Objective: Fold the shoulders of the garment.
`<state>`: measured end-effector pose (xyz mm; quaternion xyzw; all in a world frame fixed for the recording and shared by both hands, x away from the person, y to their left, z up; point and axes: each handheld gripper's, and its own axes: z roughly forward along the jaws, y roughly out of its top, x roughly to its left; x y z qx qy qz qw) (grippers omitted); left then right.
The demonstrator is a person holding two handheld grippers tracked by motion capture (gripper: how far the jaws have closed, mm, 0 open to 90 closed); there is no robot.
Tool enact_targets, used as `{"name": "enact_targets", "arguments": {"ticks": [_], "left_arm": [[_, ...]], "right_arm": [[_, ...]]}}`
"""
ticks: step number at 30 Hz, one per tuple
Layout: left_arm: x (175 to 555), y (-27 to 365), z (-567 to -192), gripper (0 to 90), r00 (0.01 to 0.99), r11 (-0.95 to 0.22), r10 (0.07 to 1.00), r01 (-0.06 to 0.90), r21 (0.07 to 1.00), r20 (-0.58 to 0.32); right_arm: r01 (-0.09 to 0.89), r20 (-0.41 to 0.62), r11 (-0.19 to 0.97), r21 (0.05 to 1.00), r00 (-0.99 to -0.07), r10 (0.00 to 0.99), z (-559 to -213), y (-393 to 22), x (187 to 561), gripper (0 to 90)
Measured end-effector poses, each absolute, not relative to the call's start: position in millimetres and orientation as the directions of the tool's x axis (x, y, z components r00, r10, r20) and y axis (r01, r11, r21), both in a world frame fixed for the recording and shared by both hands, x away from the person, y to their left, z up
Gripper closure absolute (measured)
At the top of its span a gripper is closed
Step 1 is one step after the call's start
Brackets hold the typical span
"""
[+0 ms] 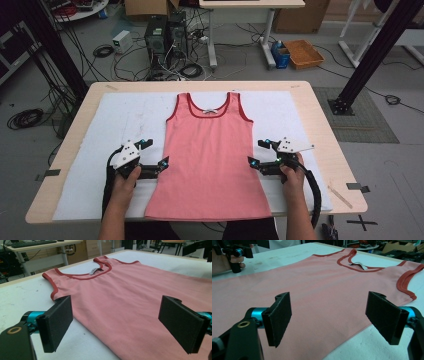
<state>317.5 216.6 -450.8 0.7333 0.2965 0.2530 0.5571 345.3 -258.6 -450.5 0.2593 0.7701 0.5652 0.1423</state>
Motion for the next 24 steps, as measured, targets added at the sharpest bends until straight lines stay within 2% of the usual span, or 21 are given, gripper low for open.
{"name": "enact_targets", "arguments": {"ticks": [10,14,15,22,24], "left_arm": [[320.5,214.6,-450.2,12.3,0.701,-0.224,0.712,0.179,0.958,0.036],[319.5,215.6,-450.3,12.3,0.699,-0.216,0.714,0.171,0.961,0.037],[319.1,215.7,-450.3,12.3,0.695,-0.211,0.718,0.168,0.963,0.036],[319.3,217.2,-450.4,12.3,0.696,-0.199,0.717,0.168,0.965,0.026],[318.9,216.2,-450.4,12.3,0.697,-0.208,0.716,0.164,0.964,0.036]], "right_arm": [[0.233,0.058,0.232,0.944,-0.812,0.58,-450.2,-257.2,344.2,20.8],[0.262,0.091,0.211,0.942,-0.802,0.591,-450.0,-258.9,347.0,20.8],[0.282,0.105,0.194,0.94,-0.777,0.621,-449.8,-259.3,347.2,20.8],[0.292,0.077,0.215,0.932,-0.739,0.67,-449.0,-255.3,347.6,20.8],[0.322,0.092,0.215,0.922,-0.722,0.686,-448.0,-255.4,348.5,20.7]]}}
